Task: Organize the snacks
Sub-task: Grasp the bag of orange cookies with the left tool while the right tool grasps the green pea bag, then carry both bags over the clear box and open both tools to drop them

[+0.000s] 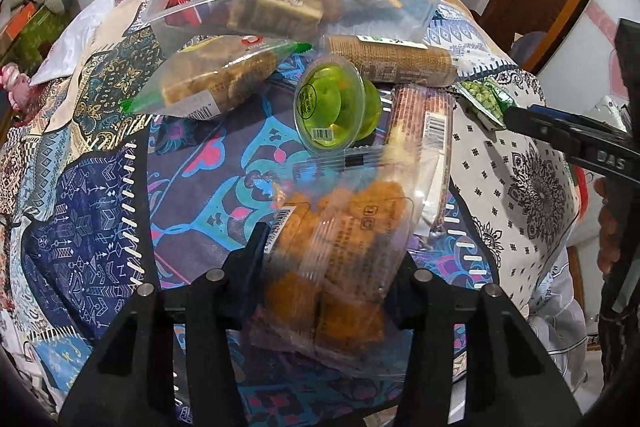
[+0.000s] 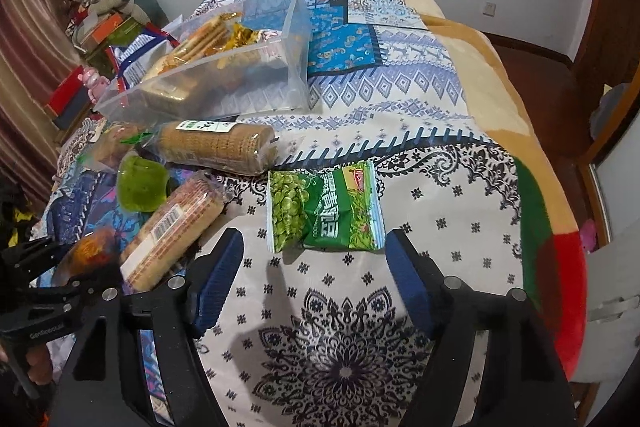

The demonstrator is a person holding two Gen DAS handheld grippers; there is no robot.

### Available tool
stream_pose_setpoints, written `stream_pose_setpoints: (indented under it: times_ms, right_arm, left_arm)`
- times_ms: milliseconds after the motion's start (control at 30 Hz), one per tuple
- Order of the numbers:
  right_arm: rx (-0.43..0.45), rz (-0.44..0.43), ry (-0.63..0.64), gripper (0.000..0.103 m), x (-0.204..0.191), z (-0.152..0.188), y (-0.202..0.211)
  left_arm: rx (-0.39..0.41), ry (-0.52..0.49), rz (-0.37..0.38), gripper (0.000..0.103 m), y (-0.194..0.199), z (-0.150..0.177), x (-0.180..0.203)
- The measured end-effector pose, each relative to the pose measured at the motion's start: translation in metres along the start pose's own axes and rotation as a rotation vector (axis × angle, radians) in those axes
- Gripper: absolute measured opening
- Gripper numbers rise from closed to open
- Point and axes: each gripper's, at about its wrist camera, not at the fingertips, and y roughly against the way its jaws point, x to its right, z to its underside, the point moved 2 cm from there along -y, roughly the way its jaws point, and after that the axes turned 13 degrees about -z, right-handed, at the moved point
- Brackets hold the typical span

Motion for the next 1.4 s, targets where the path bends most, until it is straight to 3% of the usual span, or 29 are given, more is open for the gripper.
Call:
stream_pose_setpoints:
  times_ms: [200,433,567,667,733,900,1167,1400]
  right_arm:
    - [-0.025,0.010,-0.010,0.075,0.007,-0.008,-0.016]
    - [-0.038,0.020,0.008,0.097,0.004,-0.015,-0.031]
    - [-0.052,0.056,0.052,0.098,0.000,-0.014,-0.040]
    - [-0.045,0.073,0.064,0.087,0.001,-0.012,-0.038]
    - [-0.042,0.092,0.069,0.066,0.003,-0.012,-0.035]
    - [-0.020,0.045,0.027,0.049,0.015,-0.014,-0.021]
    - [0.031,0.005,0.034,0.046,0.001,-0.015,0.004]
    - [0.113,-0.024,0.074,0.046,-0.023,-0.041,0.026]
  left_arm:
    - [0.033,0.013,-0.011,0.043,0.011,-0.009,-0.011]
    - [0.043,0.042,-0.003,0.043,0.014,-0.019,-0.020]
    - [0.052,0.045,-0.003,0.043,0.017,-0.022,-0.021]
    - [0.061,0.044,-0.004,0.043,0.020,-0.025,-0.021]
    - [0.068,0.046,-0.003,0.043,0.022,-0.026,-0.020]
    - [0.098,0.055,-0.001,0.043,0.033,-0.033,-0.022]
    - [0.154,0.073,-0.005,0.043,0.054,-0.054,-0.027]
    - [0.220,0.088,-0.014,0.043,0.073,-0.083,-0.032]
